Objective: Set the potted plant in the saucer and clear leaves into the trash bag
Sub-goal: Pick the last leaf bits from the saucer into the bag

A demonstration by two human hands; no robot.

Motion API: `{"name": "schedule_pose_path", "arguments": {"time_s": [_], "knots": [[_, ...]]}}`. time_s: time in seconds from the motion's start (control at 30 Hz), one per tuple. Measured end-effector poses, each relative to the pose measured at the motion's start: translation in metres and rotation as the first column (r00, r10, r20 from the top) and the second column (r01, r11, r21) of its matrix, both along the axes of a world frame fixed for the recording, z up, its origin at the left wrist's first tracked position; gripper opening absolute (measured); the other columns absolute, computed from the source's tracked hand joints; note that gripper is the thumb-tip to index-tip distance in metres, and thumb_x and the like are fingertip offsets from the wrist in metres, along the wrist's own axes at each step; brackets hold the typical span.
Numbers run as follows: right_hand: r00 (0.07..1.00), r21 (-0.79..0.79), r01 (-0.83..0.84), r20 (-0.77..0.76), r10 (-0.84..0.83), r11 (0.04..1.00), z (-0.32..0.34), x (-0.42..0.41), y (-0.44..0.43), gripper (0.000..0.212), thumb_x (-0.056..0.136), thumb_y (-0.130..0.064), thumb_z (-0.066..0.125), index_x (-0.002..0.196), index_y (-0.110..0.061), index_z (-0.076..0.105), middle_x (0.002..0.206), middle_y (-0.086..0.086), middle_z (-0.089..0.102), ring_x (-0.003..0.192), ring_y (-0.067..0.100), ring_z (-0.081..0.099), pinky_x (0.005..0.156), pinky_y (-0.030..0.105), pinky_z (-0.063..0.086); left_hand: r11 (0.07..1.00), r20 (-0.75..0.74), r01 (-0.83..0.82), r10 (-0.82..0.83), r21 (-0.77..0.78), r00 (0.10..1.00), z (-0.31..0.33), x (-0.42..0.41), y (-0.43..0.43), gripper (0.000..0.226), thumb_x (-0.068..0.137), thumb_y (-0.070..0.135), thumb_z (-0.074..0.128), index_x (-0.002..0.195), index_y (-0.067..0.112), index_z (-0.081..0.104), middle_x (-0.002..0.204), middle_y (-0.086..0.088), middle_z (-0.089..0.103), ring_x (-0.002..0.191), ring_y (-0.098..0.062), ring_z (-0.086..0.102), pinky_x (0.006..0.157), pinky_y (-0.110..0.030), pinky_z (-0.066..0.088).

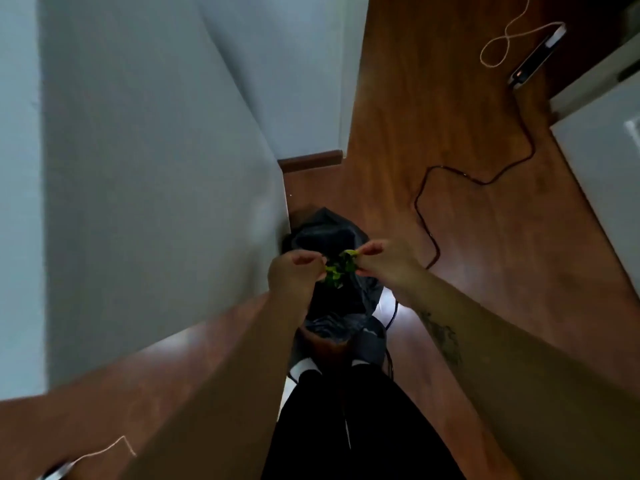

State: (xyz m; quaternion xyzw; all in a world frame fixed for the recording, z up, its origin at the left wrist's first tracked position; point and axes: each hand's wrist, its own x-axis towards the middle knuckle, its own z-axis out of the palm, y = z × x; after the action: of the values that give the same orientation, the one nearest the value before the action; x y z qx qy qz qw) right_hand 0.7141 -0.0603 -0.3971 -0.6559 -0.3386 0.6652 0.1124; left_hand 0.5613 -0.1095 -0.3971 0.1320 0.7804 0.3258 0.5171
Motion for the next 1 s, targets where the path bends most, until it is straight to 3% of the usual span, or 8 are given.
{"name": "schedule_pose_path", "arguments": {"time_s": [0.17, 0.27, 0.37, 0.47, 0.6, 0.73, 0.9, 1.0], "knots": [[0.998, -0.066, -0.013, 0.056, 0.017, 0.998, -0.06, -0.007, -0.017, 0.021, 0.087, 0.0, 0.062, 0.072, -0.014, 0.061, 0.078, 0.006, 0.061, 0.072, 0.016, 0.06, 0.06, 0.018, 0.055, 0.998, 0.051, 0.055, -0.053, -0.038, 0.997, -0.057, -0.001, -0.004, 0.006, 0.081, 0.008, 0.076, 0.083, 0.011, 0.072, 0.075, -0.003, 0.069, 0.071, -0.015, 0.066, 0.064, -0.019, 0.058], [0.995, -0.099, -0.004, 0.099, 0.014, 0.995, -0.072, -0.004, -0.024, 0.014, 0.089, -0.003, 0.057, 0.086, -0.014, 0.066, 0.088, 0.011, 0.062, 0.079, 0.023, 0.058, 0.073, 0.033, 0.053, 0.991, 0.015, 0.128, -0.128, -0.045, 0.992, -0.068, -0.007, -0.007, 0.012, 0.085, 0.009, 0.072, 0.097, 0.005, 0.072, 0.079, -0.007, 0.068, 0.075, -0.019, 0.064, 0.078, -0.032, 0.056], [0.989, -0.068, 0.023, 0.146, -0.013, 0.997, -0.075, -0.003, -0.028, 0.019, 0.086, 0.0, 0.057, 0.082, -0.016, 0.067, 0.084, 0.014, 0.062, 0.075, 0.026, 0.055, 0.07, 0.036, 0.048, 0.988, -0.042, 0.148, -0.15, -0.05, 0.988, -0.068, -0.015, -0.012, 0.007, 0.089, 0.005, 0.065, 0.09, 0.004, 0.072, 0.078, -0.01, 0.068, 0.074, -0.022, 0.063, 0.078, -0.035, 0.056], [0.981, 0.01, 0.014, 0.193, -0.016, 1.0, -0.051, -0.004, -0.023, 0.021, 0.084, -0.002, 0.058, 0.072, -0.018, 0.064, 0.079, 0.01, 0.063, 0.076, 0.025, 0.059, 0.078, 0.041, 0.057, 0.987, -0.057, 0.151, -0.153, -0.048, 0.987, -0.05, -0.019, -0.017, 0.007, 0.088, 0.005, 0.066, 0.084, 0.006, 0.071, 0.073, -0.009, 0.067, 0.07, -0.021, 0.063, 0.075, -0.034, 0.057], [0.99, 0.085, 0.005, 0.142, -0.017, 0.996, 0.012, -0.008, -0.001, 0.016, 0.086, -0.005, 0.06, 0.075, -0.015, 0.062, 0.082, 0.012, 0.063, 0.079, 0.026, 0.058, 0.086, 0.05, 0.054, 0.987, -0.049, 0.15, -0.148, 0.049, 0.988, 0.004, -0.015, -0.01, 0.007, 0.086, 0.009, 0.07, 0.08, 0.005, 0.068, 0.072, -0.011, 0.066, 0.067, -0.022, 0.063, 0.065, -0.03, 0.054], [0.996, 0.249, 0.008, 0.079, -0.028, 0.968, 0.093, -0.014, 0.028, 0.007, 0.088, -0.004, 0.059, 0.089, -0.005, 0.066, 0.082, 0.011, 0.064, 0.076, 0.021, 0.058, 0.071, 0.031, 0.051, 0.97, -0.048, 0.138, -0.131, 0.202, 0.99, 0.079, -0.011, 0.01, 0.016, 0.086, 0.004, 0.069, 0.074, 0.014, 0.067, 0.075, -0.011, 0.068, 0.064, -0.019, 0.064, 0.061, -0.025, 0.053], [0.997, 0.446, -0.006, 0.072, -0.03, 0.895, 0.19, -0.029, 0.056, 0.007, 0.084, -0.003, 0.063, 0.088, -0.005, 0.069, 0.08, 0.009, 0.067, 0.071, 0.018, 0.059, 0.071, 0.034, 0.052, 0.906, -0.083, 0.134, -0.11, 0.401, 0.99, 0.181, -0.012, 0.04, 0.023, 0.086, -0.001, 0.064, 0.076, 0.02, 0.067, 0.072, -0.005, 0.069, 0.062, -0.017, 0.063, 0.065, -0.028, 0.055], [0.999, 0.518, 0.002, 0.045, -0.03, 0.855, 0.232, -0.037, 0.069, 0.007, 0.086, -0.001, 0.062, 0.09, -0.004, 0.067, 0.083, 0.012, 0.066, 0.064, 0.015, 0.057, 0.063, 0.027, 0.048, 0.841, -0.166, 0.184, -0.113, 0.509, 0.98, 0.237, -0.015, 0.052, 0.025, 0.086, 0.004, 0.065, 0.076, 0.027, 0.066, 0.077, -0.004, 0.071, 0.065, -0.016, 0.066, 0.07, -0.03, 0.058]]}}
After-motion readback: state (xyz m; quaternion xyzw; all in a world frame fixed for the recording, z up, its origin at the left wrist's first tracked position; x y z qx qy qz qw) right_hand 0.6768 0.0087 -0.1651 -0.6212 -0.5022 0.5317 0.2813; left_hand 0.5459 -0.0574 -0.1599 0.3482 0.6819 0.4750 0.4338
